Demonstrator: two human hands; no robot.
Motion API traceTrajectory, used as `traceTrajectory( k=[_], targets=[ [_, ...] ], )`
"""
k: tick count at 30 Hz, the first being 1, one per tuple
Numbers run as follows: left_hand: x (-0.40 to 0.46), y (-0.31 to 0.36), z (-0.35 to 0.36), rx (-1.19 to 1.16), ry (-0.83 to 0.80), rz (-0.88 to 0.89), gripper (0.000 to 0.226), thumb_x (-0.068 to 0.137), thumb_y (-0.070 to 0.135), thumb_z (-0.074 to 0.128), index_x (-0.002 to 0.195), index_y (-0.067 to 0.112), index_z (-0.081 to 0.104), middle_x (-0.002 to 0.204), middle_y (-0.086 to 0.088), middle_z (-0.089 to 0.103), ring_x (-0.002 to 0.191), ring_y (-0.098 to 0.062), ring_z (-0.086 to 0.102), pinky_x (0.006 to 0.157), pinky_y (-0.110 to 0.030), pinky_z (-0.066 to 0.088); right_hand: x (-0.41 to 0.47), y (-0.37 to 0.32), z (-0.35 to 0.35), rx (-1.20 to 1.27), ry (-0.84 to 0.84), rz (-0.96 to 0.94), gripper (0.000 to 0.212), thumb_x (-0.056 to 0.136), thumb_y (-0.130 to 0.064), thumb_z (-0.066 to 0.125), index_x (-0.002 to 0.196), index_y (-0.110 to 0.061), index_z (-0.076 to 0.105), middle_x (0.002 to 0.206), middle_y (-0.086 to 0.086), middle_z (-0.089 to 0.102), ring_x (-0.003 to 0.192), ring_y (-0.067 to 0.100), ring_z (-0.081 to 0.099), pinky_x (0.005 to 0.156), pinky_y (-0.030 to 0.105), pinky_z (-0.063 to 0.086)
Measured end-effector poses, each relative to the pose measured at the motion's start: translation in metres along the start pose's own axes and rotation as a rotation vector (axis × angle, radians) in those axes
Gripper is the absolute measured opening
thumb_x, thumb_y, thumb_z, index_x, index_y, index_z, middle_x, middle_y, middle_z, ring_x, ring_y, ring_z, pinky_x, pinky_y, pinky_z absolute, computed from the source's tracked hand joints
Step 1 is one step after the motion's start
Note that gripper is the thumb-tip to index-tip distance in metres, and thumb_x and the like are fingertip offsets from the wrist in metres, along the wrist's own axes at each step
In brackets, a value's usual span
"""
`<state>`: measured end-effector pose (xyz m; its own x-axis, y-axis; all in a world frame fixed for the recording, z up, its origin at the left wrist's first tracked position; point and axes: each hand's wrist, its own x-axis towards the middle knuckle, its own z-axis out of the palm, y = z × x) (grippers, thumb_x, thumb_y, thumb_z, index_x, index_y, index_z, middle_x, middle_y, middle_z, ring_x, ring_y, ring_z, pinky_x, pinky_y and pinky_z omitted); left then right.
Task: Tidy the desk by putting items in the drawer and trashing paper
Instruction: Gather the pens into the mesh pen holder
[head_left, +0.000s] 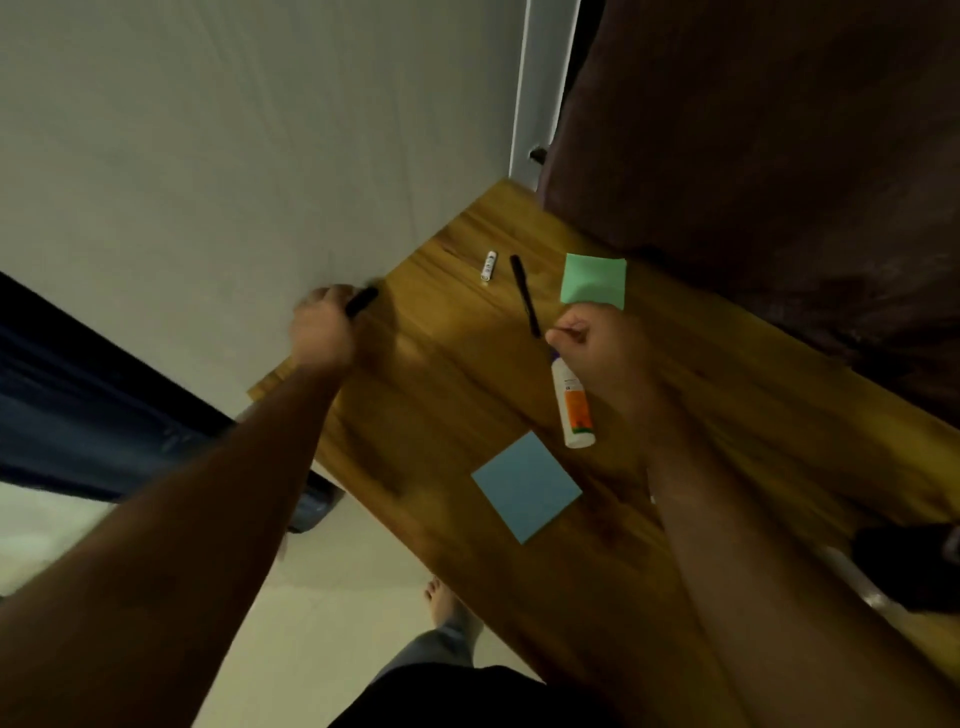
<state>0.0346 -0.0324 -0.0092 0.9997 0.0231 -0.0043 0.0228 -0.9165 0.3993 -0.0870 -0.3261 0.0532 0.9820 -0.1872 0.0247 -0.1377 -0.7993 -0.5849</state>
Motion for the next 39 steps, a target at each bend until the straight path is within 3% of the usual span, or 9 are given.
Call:
traceTrajectory(
  k=[7, 12, 16, 21, 26, 31, 35, 39],
  targets=[
    [0.016, -0.007, 0.033, 0.165, -0.088, 0.039, 0.052, 0.094, 0.033, 0.047, 0.143, 0.016, 0.044, 0.137, -0.02, 0.049, 0.123, -0.042, 0.044, 0.108, -0.046, 0.032, 0.047, 0.001, 0.02, -0.052, -0.012, 0.137, 0.016, 0.092, -0.025, 0.061, 0.101, -0.013, 0.067, 0.102, 0.004, 0.068, 0.093, 0.018, 0.062, 0.082, 0.036, 0.053],
    [0.012, -0.004, 0.035, 0.114, -0.058, 0.026, 0.044, 0.099, 0.026, 0.041, 0.143, 0.024, 0.044, 0.14, -0.017, 0.045, 0.123, -0.04, 0.041, 0.108, -0.046, 0.03, 0.086, 0.001, 0.04, -0.157, -0.018, 0.165, 0.016, 0.092, -0.024, 0.06, 0.104, -0.014, 0.066, 0.108, 0.004, 0.067, 0.1, 0.019, 0.06, 0.077, 0.026, 0.041],
    [0.011, -0.004, 0.032, 0.017, -0.077, 0.014, 0.042, 0.097, 0.017, 0.044, 0.139, 0.014, 0.05, 0.143, -0.016, 0.043, 0.129, -0.037, 0.039, 0.113, -0.045, 0.027, 0.117, -0.002, 0.065, -0.221, -0.044, 0.213, 0.026, 0.092, -0.028, 0.061, 0.114, -0.015, 0.063, 0.115, 0.006, 0.066, 0.106, 0.023, 0.061, 0.078, 0.03, 0.045],
    [0.003, 0.004, 0.021, -0.104, -0.119, -0.029, 0.043, 0.097, 0.014, 0.045, 0.14, 0.012, 0.046, 0.138, -0.018, 0.046, 0.124, -0.037, 0.043, 0.105, -0.045, 0.036, 0.138, 0.005, 0.09, -0.311, -0.026, 0.32, 0.034, 0.09, -0.033, 0.064, 0.119, -0.014, 0.061, 0.115, 0.009, 0.066, 0.106, 0.026, 0.062, 0.076, 0.033, 0.047],
    [-0.017, 0.021, 0.012, -0.205, -0.053, 0.017, 0.046, 0.095, 0.01, 0.045, 0.141, 0.014, 0.048, 0.128, -0.015, 0.049, 0.111, -0.034, 0.052, 0.094, -0.04, 0.043, 0.141, 0.018, 0.088, -0.288, -0.037, 0.35, 0.028, 0.092, -0.027, 0.062, 0.115, -0.009, 0.063, 0.114, 0.012, 0.067, 0.105, 0.028, 0.063, 0.072, 0.031, 0.043],
    [-0.031, 0.056, 0.006, -0.378, 0.012, 0.083, 0.037, 0.095, 0.011, 0.049, 0.131, 0.012, 0.056, 0.122, -0.014, 0.053, 0.104, -0.027, 0.057, 0.087, -0.031, 0.044, 0.121, 0.016, 0.037, -0.004, 0.115, 0.307, 0.024, 0.091, -0.017, 0.06, 0.113, -0.007, 0.062, 0.111, 0.008, 0.066, 0.1, 0.023, 0.064, 0.081, 0.032, 0.052],
    [-0.05, 0.113, 0.001, -0.552, 0.038, 0.202, 0.032, 0.097, 0.015, 0.05, 0.128, 0.012, 0.057, 0.12, -0.004, 0.059, 0.097, -0.009, 0.054, 0.078, -0.018, 0.041, 0.084, 0.021, -0.021, 0.377, 0.247, 0.31, 0.016, 0.091, -0.016, 0.062, 0.106, -0.011, 0.058, 0.104, 0.005, 0.067, 0.08, 0.013, 0.067, 0.062, 0.024, 0.052],
    [-0.083, 0.186, 0.005, -0.798, -0.02, 0.282, 0.029, 0.095, 0.011, 0.052, 0.124, 0.011, 0.059, 0.107, 0.007, 0.062, 0.093, 0.001, 0.057, 0.079, -0.005, 0.041, 0.023, 0.041, -0.087, 0.757, 0.352, 0.303, 0.01, 0.094, -0.009, 0.057, 0.09, -0.015, 0.051, 0.086, 0.011, 0.07, 0.064, 0.016, 0.069, 0.055, 0.028, 0.053]
  ],
)
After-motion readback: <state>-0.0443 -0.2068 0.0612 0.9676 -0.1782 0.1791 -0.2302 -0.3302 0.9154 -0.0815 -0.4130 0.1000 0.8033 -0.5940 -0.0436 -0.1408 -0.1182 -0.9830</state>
